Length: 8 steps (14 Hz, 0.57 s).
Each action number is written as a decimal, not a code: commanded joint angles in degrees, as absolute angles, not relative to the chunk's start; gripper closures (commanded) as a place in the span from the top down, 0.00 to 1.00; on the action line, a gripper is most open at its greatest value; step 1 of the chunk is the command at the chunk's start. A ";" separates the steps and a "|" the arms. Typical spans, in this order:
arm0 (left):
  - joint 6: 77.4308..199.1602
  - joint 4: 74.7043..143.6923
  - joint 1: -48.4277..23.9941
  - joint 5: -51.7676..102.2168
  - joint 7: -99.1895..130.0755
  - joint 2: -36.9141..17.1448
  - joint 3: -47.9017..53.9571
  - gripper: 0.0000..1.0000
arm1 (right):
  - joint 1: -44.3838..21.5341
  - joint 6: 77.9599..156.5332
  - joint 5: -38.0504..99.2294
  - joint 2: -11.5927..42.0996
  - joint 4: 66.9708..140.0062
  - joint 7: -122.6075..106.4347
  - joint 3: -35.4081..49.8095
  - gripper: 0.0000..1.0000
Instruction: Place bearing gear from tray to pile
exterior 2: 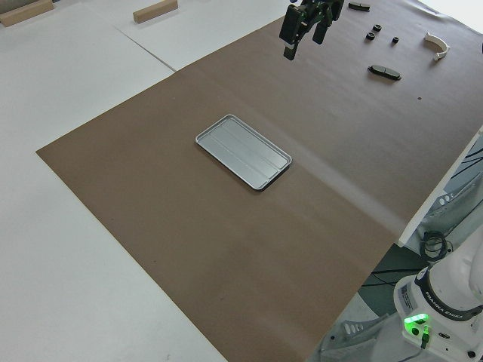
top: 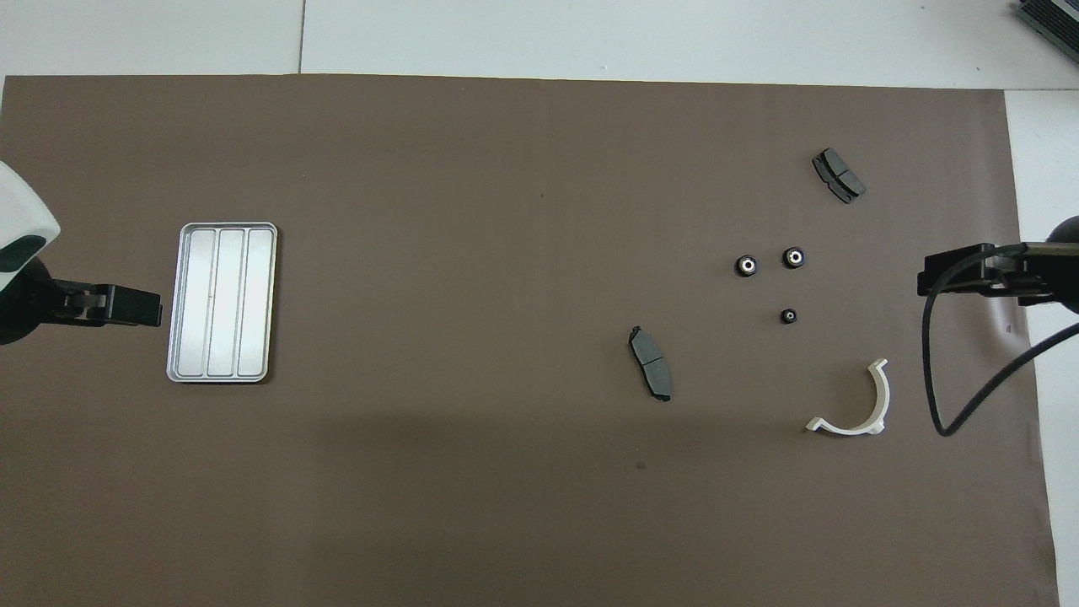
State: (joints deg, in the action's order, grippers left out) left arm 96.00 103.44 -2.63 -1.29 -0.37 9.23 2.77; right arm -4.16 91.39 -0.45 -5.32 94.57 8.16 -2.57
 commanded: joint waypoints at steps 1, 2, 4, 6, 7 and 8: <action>96.33 105.03 -2.64 -0.79 0.09 10.81 2.73 1.00 | -3.25 90.70 0.62 -5.54 94.83 6.50 -2.11 1.00; 96.33 105.03 -2.55 -0.79 0.09 10.81 2.72 1.00 | -3.60 90.79 0.62 -5.54 95.18 6.50 -2.11 1.00; 96.33 105.03 -2.55 -0.79 0.09 10.81 2.72 1.00 | -3.95 90.79 0.70 -5.45 95.71 6.50 -2.02 1.00; 96.33 104.94 -2.55 -0.79 0.09 10.81 2.72 1.00 | -3.96 88.87 0.70 -5.54 95.63 6.42 -2.02 1.00; 96.33 105.03 -2.55 -0.79 0.09 10.81 2.72 1.00 | -3.96 87.81 0.62 -5.45 95.28 6.42 -2.02 1.00; 96.33 104.94 -2.55 -0.79 0.09 10.81 2.72 1.00 | -3.52 87.19 0.62 -5.45 95.01 6.42 -2.02 1.00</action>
